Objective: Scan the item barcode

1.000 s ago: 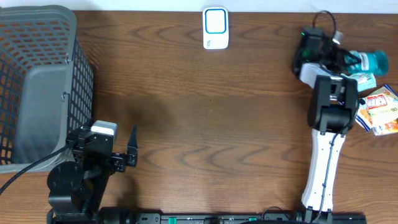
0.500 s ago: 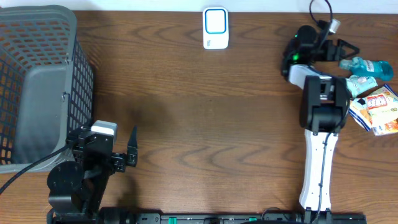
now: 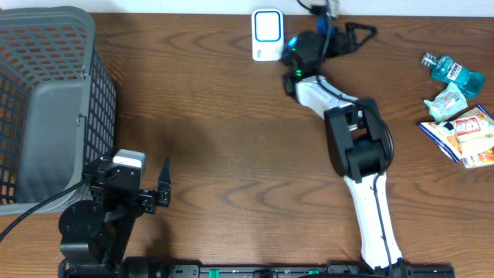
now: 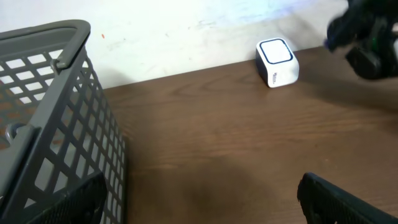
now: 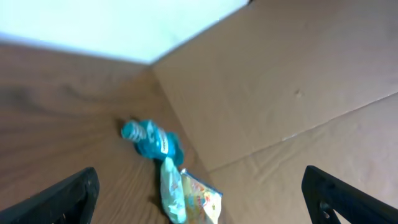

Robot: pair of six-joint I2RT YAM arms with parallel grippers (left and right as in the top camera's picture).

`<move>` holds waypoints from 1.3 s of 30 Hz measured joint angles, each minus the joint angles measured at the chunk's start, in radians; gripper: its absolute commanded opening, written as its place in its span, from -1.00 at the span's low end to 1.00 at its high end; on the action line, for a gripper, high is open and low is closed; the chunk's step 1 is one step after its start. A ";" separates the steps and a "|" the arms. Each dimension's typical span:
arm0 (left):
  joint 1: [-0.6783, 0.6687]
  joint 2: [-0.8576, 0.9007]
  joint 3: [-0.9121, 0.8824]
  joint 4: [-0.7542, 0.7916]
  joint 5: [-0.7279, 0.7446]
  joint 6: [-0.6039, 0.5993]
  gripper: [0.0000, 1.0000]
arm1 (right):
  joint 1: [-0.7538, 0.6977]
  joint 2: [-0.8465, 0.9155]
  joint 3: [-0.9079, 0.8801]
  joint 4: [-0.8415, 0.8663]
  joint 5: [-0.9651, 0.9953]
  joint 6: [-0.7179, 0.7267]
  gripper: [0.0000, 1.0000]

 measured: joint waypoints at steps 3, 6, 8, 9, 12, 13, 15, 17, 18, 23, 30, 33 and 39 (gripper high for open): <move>0.000 0.000 0.000 0.000 0.000 0.000 0.95 | 0.053 -0.124 0.000 0.000 -0.005 -0.013 0.99; 0.000 0.000 0.000 0.000 0.000 0.000 0.96 | 0.089 -0.282 0.002 0.002 -0.028 -0.016 0.98; 0.000 0.000 0.000 0.000 0.000 0.000 0.96 | 0.111 -0.386 0.008 0.005 -0.060 -0.017 0.99; 0.000 0.000 0.000 0.000 0.000 0.000 0.96 | 0.119 -0.430 0.011 0.005 -0.079 -0.018 0.99; 0.000 0.000 0.000 0.000 0.000 0.000 0.96 | 0.150 -0.553 0.019 -0.035 -0.150 -0.017 0.98; 0.000 0.000 0.000 0.000 0.000 0.000 0.96 | 0.161 -0.586 0.023 -0.077 -0.177 -0.018 0.98; 0.000 0.000 0.000 0.000 0.000 0.000 0.96 | 0.183 -0.640 0.026 -0.212 -0.235 -0.017 0.99; 0.000 0.000 0.000 0.000 0.000 0.000 0.96 | 0.206 -0.686 0.029 -0.438 -0.302 0.002 0.99; 0.000 0.000 0.000 -0.001 0.000 0.000 0.96 | 0.215 -0.700 0.030 -0.550 -0.334 0.011 0.98; 0.000 0.000 0.000 0.000 0.000 0.000 0.96 | 0.260 -0.731 0.027 -1.194 -0.540 0.196 0.99; 0.000 0.001 0.000 0.000 0.000 0.000 0.96 | 0.271 -0.729 0.020 -1.756 -0.786 0.527 0.99; 0.000 0.001 0.000 0.000 0.000 0.000 0.96 | 0.261 -0.729 0.020 -1.980 -0.851 0.672 0.98; 0.000 0.001 0.000 0.000 0.000 0.000 0.96 | 0.163 -0.730 0.020 -2.297 -1.115 0.940 0.98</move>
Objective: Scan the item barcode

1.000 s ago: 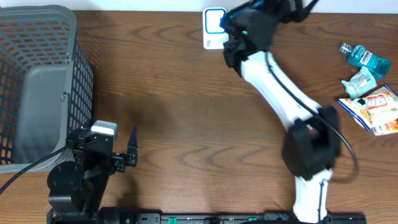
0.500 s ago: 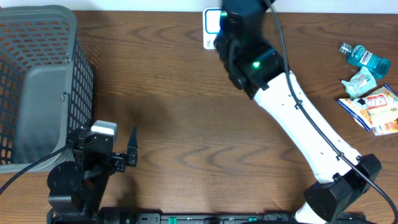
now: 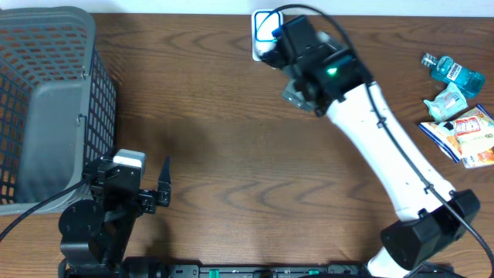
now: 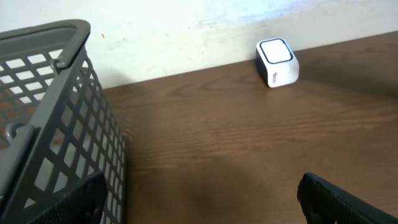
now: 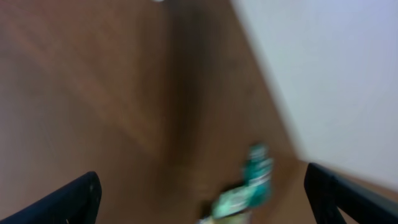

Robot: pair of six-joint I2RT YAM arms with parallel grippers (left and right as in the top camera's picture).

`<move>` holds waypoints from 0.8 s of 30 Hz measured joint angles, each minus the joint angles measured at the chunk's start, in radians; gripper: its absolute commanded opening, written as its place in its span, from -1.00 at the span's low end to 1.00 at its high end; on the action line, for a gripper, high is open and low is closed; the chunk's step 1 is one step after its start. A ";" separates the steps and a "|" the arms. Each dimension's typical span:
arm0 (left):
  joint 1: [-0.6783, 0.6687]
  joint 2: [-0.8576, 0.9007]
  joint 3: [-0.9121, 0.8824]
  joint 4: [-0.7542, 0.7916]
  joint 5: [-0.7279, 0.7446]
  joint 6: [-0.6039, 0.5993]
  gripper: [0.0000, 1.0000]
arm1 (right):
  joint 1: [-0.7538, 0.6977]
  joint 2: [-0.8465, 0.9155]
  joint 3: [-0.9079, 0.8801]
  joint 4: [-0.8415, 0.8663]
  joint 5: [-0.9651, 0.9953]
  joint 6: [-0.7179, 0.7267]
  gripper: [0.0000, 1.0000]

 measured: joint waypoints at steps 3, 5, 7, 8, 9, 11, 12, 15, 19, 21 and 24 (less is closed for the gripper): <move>0.000 0.000 0.000 0.000 0.000 0.000 0.96 | -0.063 -0.009 0.000 -0.053 -0.072 0.084 0.98; 0.000 0.000 0.000 0.000 0.000 0.000 0.96 | -0.111 -0.036 -0.001 -0.071 -0.113 0.143 0.98; 0.000 0.000 0.000 0.000 0.000 0.000 0.96 | -0.148 -0.092 -0.004 -0.092 -0.151 0.182 0.99; 0.000 0.000 0.000 0.000 0.000 0.000 0.96 | -0.159 -0.129 -0.005 -0.103 -0.172 0.197 0.99; 0.000 0.000 0.000 0.000 0.000 0.000 0.96 | -0.167 -0.169 -0.006 -0.111 -0.192 0.207 0.99; 0.000 0.000 0.000 0.000 0.000 0.000 0.96 | -0.169 -0.275 -0.005 -0.121 -0.236 0.228 0.99; 0.000 0.000 0.000 0.000 0.000 0.000 0.96 | -0.167 -0.324 -0.005 -0.126 -0.251 0.239 0.99; 0.000 0.000 0.000 0.000 0.000 0.000 0.96 | -0.164 -0.486 -0.003 -0.164 -0.287 0.270 0.98; 0.000 0.000 0.000 0.000 0.000 0.000 0.96 | -0.165 -0.657 -0.002 -0.182 -0.308 0.322 0.99; 0.000 0.000 0.000 0.000 0.000 0.000 0.96 | -0.165 -0.719 -0.002 -0.183 -0.312 0.362 0.98; 0.000 0.000 0.000 0.000 0.000 0.000 0.95 | -0.165 -0.814 0.001 -0.190 -0.316 0.417 0.98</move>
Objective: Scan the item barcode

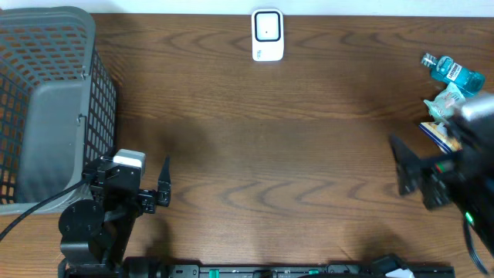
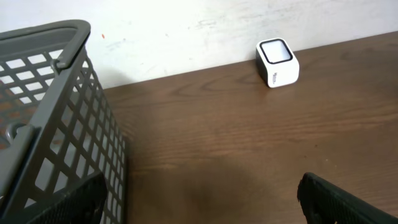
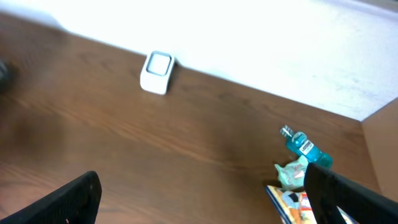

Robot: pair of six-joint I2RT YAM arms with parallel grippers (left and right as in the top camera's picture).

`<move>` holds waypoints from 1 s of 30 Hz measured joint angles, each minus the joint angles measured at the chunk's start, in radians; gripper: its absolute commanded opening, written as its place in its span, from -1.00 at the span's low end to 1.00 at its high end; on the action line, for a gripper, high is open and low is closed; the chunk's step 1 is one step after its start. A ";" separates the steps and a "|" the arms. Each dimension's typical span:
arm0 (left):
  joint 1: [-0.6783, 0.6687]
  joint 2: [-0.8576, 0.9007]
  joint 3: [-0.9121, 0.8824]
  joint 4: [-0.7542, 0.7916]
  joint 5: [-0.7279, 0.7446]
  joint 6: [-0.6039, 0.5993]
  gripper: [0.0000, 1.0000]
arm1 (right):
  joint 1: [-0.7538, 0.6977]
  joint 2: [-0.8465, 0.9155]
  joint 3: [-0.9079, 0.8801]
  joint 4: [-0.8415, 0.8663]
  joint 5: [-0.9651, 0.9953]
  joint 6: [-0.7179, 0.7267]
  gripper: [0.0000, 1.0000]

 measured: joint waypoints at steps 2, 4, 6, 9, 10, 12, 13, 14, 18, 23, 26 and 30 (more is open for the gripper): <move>0.000 0.000 0.000 -0.001 0.000 0.000 0.96 | 0.000 -0.045 0.000 -0.010 -0.002 0.017 0.99; 0.000 0.000 0.000 -0.001 0.000 0.000 0.96 | 0.000 -0.089 0.000 -0.024 -0.002 0.027 0.99; 0.000 0.000 0.000 0.000 0.000 0.000 0.95 | 0.000 -0.125 0.000 -0.047 -0.002 0.033 0.99; 0.000 0.000 0.000 -0.001 0.000 0.000 0.96 | 0.000 -0.170 0.001 -0.097 -0.003 0.040 0.98; 0.000 0.000 0.000 0.000 0.000 0.000 0.95 | 0.000 -0.182 0.001 -0.116 -0.003 0.042 0.99; 0.000 0.000 0.000 0.000 0.000 0.000 0.96 | 0.000 -0.203 0.001 -0.161 -0.003 0.042 0.98; 0.000 0.000 0.000 -0.001 0.000 0.000 0.96 | 0.000 -0.209 0.001 -0.177 -0.004 0.042 0.99; 0.000 0.000 0.000 0.000 0.000 0.000 0.96 | 0.000 -0.214 0.002 -0.191 -0.005 0.042 0.99; 0.000 0.000 0.000 0.000 0.000 0.000 0.96 | 0.000 -0.222 -0.001 -0.214 -0.015 0.043 0.99; 0.000 0.000 0.000 0.000 0.000 0.000 0.96 | -0.014 -0.258 -0.026 -0.167 -0.025 0.043 0.99; 0.000 0.000 0.000 0.000 0.000 0.000 0.96 | -0.058 -0.309 -0.045 -0.135 -0.045 0.043 0.99; 0.000 0.000 0.000 -0.001 0.000 0.000 0.96 | -0.121 -0.392 -0.077 -0.114 -0.072 0.043 0.98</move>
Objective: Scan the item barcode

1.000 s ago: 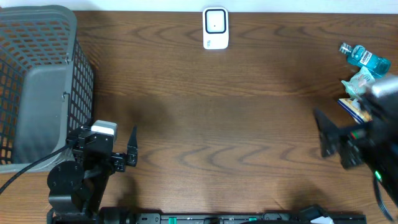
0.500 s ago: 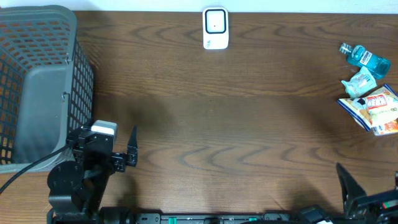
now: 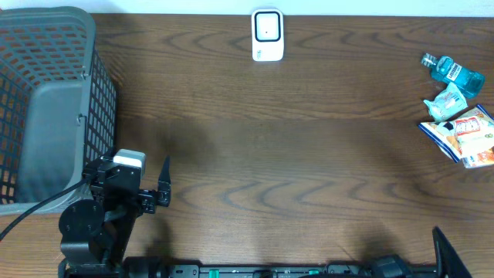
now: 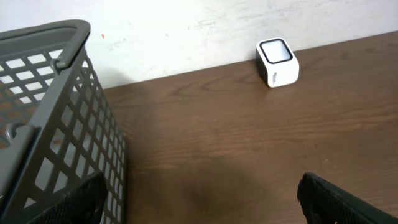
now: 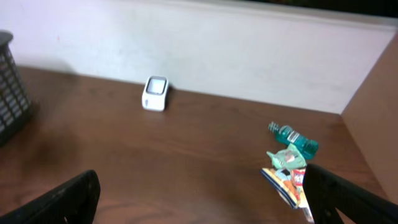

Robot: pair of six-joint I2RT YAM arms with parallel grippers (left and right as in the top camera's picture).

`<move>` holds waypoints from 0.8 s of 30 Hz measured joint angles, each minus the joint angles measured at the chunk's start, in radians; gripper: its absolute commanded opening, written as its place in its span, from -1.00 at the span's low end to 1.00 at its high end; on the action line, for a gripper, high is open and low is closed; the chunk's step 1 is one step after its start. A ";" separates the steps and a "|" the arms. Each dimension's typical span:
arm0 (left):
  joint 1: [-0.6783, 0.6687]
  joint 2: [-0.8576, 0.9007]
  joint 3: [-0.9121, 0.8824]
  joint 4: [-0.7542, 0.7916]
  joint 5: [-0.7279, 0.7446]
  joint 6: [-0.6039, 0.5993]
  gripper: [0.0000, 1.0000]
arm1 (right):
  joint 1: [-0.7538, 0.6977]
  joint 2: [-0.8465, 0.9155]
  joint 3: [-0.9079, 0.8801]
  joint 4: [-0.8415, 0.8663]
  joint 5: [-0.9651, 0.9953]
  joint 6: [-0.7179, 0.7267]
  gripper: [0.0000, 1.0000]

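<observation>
The white scanner (image 3: 267, 35) stands at the table's back edge, also seen in the left wrist view as the scanner (image 4: 277, 62) and in the right wrist view as the scanner (image 5: 155, 93). At the far right lie a blue bottle (image 3: 451, 71), a green packet (image 3: 448, 100) and colourful snack packets (image 3: 463, 135). My left gripper (image 4: 200, 205) is open and holds nothing, low at the front left. My right gripper (image 5: 202, 202) is open and holds nothing, far back from the items; only one of its fingers (image 3: 444, 253) shows in the overhead view.
A grey mesh basket (image 3: 46, 100) fills the left end of the table, close to my left arm. A cardboard wall (image 5: 373, 112) rises just past the items on the right. A white wall runs behind the scanner.
My right arm stood at the table's right edge beside the snack packets; now it is drawn back to the front right corner, almost out of the overhead view. The left arm has not moved.
My right arm first reached to the back of the table beside the scanner, open. Then it was over the scanner, its view blurred. Later it stood at the right near the packets, and now it is at the front right corner. No item has moved.
</observation>
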 measured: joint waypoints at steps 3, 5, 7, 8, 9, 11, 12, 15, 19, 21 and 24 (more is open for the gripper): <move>0.000 0.000 0.000 0.000 0.000 0.000 0.96 | -0.033 -0.066 -0.052 0.030 -0.013 0.000 0.98; 0.000 0.000 0.000 0.000 0.000 0.000 0.96 | -0.052 -0.111 -0.102 0.062 -0.025 0.000 0.99; 0.000 0.000 0.000 0.000 0.000 0.000 0.96 | -0.068 -0.163 -0.171 0.118 -0.043 0.000 0.99; 0.000 0.000 0.000 0.000 0.000 0.000 0.96 | -0.074 -0.190 -0.208 0.147 -0.051 0.000 0.99; 0.000 0.000 0.000 0.000 0.000 0.000 0.96 | -0.081 -0.224 -0.255 0.184 -0.061 0.000 0.99; 0.000 0.000 0.000 0.001 0.000 0.000 0.96 | -0.088 -0.272 -0.324 0.248 -0.072 0.000 0.99; 0.000 0.000 0.000 0.001 0.000 0.000 0.96 | -0.092 -0.305 -0.377 0.305 -0.077 0.000 0.99; 0.000 0.000 0.000 0.000 0.000 0.000 0.96 | -0.100 -0.378 -0.515 0.448 -0.084 0.000 0.99; 0.000 0.000 0.000 0.000 0.000 0.000 0.96 | -0.121 -0.445 -0.715 0.632 -0.089 0.000 0.99; 0.000 0.000 0.000 0.000 0.000 0.000 0.95 | -0.142 -0.467 -0.817 0.699 -0.090 0.000 0.99; 0.000 0.000 0.000 0.000 0.000 0.000 0.96 | -0.172 -0.497 -0.974 0.795 -0.097 0.000 0.99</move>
